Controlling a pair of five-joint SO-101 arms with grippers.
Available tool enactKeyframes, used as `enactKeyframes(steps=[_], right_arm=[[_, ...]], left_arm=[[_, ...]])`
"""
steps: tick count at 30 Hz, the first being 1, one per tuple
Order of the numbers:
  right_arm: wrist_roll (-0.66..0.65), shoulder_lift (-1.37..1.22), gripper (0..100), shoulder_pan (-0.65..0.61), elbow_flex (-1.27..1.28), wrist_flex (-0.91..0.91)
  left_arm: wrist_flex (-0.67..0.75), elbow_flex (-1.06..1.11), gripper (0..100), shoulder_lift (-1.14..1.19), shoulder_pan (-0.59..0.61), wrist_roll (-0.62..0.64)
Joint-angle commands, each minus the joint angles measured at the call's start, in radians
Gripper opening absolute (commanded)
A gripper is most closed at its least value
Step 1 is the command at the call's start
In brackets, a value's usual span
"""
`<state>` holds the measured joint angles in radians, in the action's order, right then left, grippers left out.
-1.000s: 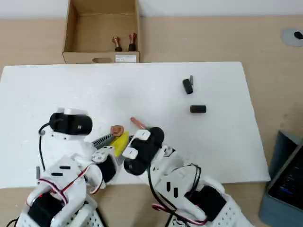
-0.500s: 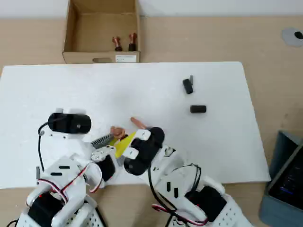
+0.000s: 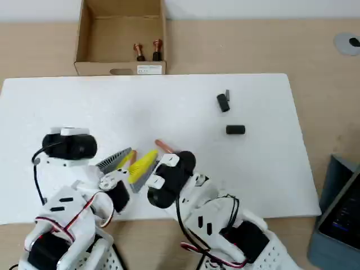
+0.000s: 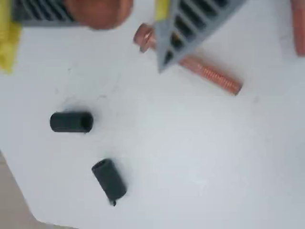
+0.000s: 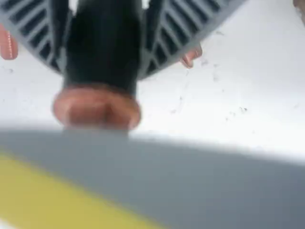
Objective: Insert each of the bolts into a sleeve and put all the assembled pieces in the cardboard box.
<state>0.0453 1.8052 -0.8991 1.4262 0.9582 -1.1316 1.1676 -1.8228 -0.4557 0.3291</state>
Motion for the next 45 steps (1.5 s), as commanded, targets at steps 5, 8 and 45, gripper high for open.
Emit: enactKeyframes(steps=[5,8,45], right_arm=[[0.002,0.137,0.9,0.050,-0.067,-0.023],[0.002,0.137,0.9,0.151,-0.071,-0.026],[0.051,-1.675,0.9,0.366,-1.394,-0.361]], left_arm=[[0.032,-0.034,1,-0.001,0.215,-0.133],[0.041,0.020,0,-0.001,0.342,-0.213],[0.054,0.473,0,-0.002,0.663,-0.422]])
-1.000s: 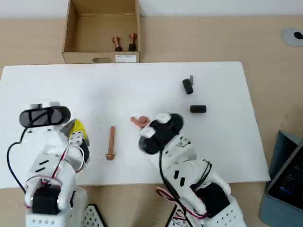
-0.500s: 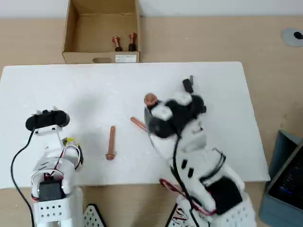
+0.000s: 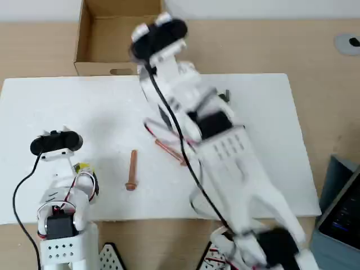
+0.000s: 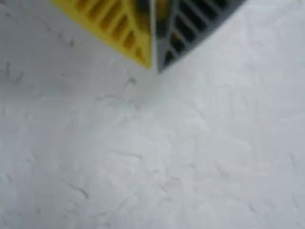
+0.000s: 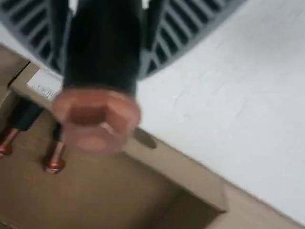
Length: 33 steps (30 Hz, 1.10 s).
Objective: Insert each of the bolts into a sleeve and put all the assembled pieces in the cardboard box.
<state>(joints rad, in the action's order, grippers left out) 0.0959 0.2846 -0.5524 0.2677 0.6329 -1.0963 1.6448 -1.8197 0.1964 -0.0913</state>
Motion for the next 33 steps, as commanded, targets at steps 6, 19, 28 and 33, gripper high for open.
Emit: enactKeyframes(steps=[6,19,28,33], right_arm=[[0.000,-0.530,0.9,0.024,-0.654,-0.035],[-0.189,-1.256,0.9,-0.002,-1.449,-0.031],[-0.387,-1.583,1.1,-0.051,-1.759,-0.032],[-0.423,-1.661,1.2,-0.065,-1.831,-0.029]], left_arm=[[0.018,-0.005,0,-0.005,0.005,-0.005],[0.018,-0.005,0,-0.005,0.003,-0.006],[0.014,-0.005,0,-0.005,0.003,-0.006],[0.014,-0.005,0,-0.005,0.003,-0.006]])
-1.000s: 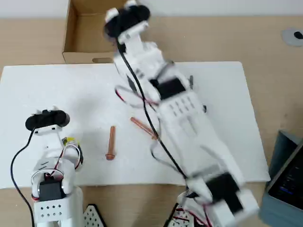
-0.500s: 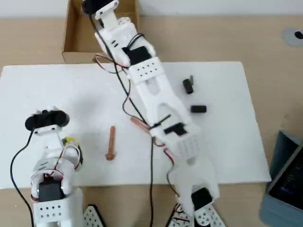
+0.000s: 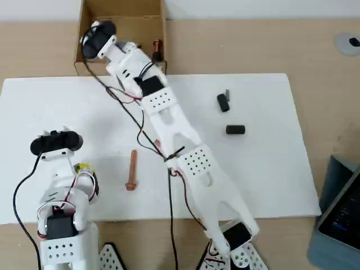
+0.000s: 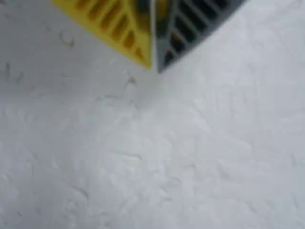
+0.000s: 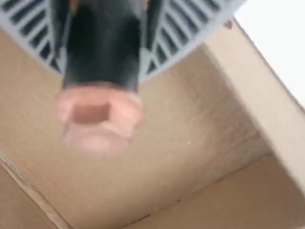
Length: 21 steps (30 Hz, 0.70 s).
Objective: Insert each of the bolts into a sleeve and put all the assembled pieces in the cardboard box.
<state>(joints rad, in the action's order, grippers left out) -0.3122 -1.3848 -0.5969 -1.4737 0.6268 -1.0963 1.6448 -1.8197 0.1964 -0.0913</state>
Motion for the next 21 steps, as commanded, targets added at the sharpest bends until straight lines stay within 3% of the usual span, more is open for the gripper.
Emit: enactKeyframes(steps=[1,9,21], right_arm=[[-0.015,0.005,1.2,-0.021,-0.091,-0.021],[-0.011,0.004,14.9,-0.022,-0.096,0.058],[-0.008,0.005,15.1,-0.018,-0.101,0.061]], left_arm=[[0.014,-0.005,0,-0.005,0.003,-0.006],[0.014,-0.005,0,-0.005,0.003,-0.006],[0.014,-0.005,0,-0.005,0.003,-0.006]])
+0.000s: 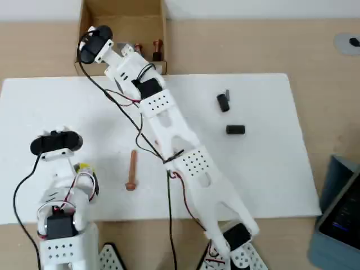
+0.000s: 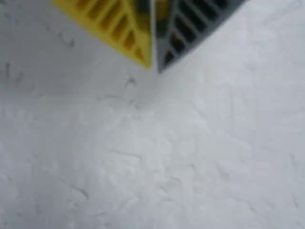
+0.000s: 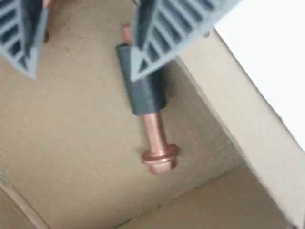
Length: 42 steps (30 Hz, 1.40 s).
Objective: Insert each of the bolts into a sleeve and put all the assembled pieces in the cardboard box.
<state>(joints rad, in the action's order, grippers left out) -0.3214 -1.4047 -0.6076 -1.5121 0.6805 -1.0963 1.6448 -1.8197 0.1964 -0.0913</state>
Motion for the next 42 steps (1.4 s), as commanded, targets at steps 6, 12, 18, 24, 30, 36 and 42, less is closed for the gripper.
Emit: enactKeyframes(steps=[6,12,18,24,30,36,42], right_arm=[[0.002,0.028,15.1,0.012,-0.159,0.086],[0.002,0.133,15.1,0.036,-0.156,0.203],[0.002,0.252,15.1,0.061,-0.156,0.327],[0.002,0.404,15.3,0.087,-0.156,0.535],[-0.003,0.522,15.4,0.127,-0.156,0.727],[-0.003,0.591,15.5,0.197,-0.156,0.930],[-0.003,0.650,15.4,0.243,-0.154,1.108]], left_arm=[[0.014,-0.005,0,-0.005,0.005,-0.003],[0.014,-0.005,0,-0.005,0.008,-0.002],[0.014,-0.005,0,-0.005,0.008,-0.002],[0.014,-0.005,0,-0.005,0.008,-0.002],[0.014,-0.005,0,-0.005,0.008,-0.002],[0.014,-0.005,0,-0.005,0.008,-0.002],[0.014,-0.005,0,-0.005,0.008,-0.002]])
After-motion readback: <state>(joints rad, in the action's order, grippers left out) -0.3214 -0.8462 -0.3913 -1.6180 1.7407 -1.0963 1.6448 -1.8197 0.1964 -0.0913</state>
